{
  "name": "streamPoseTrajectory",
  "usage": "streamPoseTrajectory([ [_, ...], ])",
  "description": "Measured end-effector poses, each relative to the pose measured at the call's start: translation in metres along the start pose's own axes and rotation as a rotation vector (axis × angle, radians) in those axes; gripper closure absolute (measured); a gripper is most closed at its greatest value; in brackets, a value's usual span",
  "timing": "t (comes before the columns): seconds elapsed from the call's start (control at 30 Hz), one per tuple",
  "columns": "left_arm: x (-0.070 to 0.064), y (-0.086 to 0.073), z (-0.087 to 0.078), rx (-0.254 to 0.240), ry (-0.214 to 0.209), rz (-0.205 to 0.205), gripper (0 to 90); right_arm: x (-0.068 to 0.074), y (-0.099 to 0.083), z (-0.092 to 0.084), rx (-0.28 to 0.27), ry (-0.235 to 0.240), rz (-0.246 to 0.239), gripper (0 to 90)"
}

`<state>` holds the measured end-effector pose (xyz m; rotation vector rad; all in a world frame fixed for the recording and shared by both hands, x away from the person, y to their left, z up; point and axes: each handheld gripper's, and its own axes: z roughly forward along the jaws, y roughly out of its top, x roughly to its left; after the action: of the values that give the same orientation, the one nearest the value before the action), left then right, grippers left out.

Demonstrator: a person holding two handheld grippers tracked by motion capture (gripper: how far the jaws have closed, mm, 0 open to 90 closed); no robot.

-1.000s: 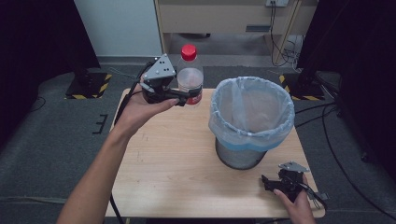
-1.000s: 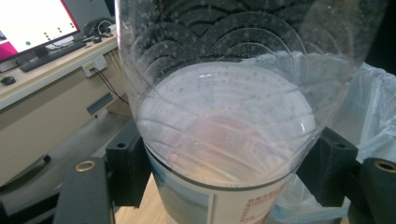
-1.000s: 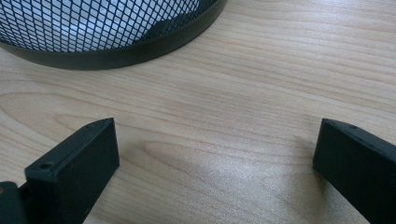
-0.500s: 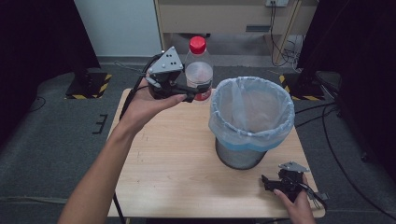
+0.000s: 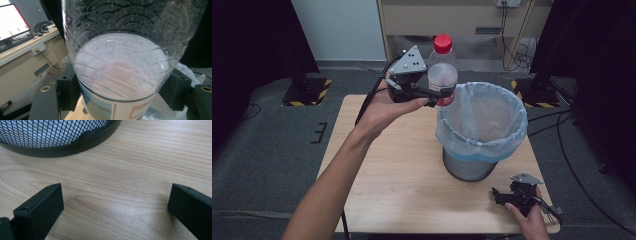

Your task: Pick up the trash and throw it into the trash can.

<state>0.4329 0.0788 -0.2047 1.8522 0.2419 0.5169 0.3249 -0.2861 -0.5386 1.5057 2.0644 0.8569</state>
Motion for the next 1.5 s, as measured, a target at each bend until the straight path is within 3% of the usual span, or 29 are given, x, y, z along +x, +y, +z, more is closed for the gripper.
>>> streamPoseTrajectory([
  [0.17, -0.007, 0.004, 0.012, -0.038, -0.045, -0.028, 27.8, 0.000, 0.000, 0.000, 0.000, 0.000, 0.000, 0.3],
  [0.33, -0.011, 0.004, 0.021, -0.036, -0.044, -0.018, 27.9, 0.000, 0.000, 0.000, 0.000, 0.000, 0.000, 0.3],
  [1.07, -0.025, -0.008, 0.064, 0.033, -0.062, 0.030, 27.7, 0.000, 0.000, 0.000, 0.000, 0.000, 0.000, 0.3],
  [1.5, -0.025, -0.028, 0.083, 0.075, -0.071, 0.009, 27.6, 0.000, 0.000, 0.000, 0.000, 0.002, -0.003, 0.3],
])
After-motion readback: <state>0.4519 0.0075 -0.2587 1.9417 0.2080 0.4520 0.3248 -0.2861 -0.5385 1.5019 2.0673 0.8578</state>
